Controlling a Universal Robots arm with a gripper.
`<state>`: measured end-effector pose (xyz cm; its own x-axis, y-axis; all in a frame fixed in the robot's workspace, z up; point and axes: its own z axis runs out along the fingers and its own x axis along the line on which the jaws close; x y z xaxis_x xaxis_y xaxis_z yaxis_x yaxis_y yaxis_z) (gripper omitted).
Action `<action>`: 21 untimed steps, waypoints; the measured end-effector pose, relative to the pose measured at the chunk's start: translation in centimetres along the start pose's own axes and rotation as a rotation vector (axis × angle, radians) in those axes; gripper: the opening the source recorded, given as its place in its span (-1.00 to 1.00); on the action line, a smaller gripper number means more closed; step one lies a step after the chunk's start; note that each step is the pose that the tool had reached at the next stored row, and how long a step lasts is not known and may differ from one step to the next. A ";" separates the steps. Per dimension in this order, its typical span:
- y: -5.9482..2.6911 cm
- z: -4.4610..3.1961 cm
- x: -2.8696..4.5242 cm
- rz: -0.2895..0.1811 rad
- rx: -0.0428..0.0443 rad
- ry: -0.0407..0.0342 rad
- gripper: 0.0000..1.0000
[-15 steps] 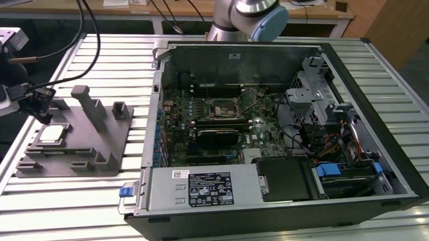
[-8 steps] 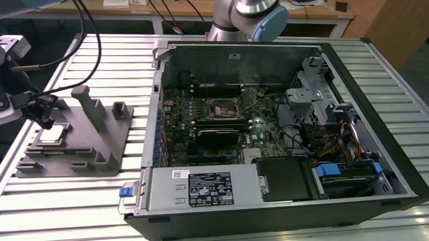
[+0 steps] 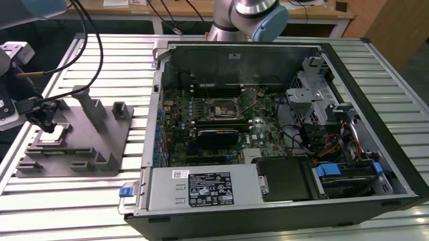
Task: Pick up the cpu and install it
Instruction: 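Pick up the cpu and move it towards the insertion slot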
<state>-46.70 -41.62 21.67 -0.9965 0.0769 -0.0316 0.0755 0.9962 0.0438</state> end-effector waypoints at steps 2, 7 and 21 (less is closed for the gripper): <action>0.00 -0.01 0.00 0.000 0.0003 0.0001 -0.79; 0.01 0.06 0.01 0.000 0.0023 0.0054 -0.79; -0.01 0.68 1.09 0.000 0.0019 0.0053 -0.79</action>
<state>-47.77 -41.52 20.96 -0.9967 0.0769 -0.0263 0.0758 0.9962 0.0419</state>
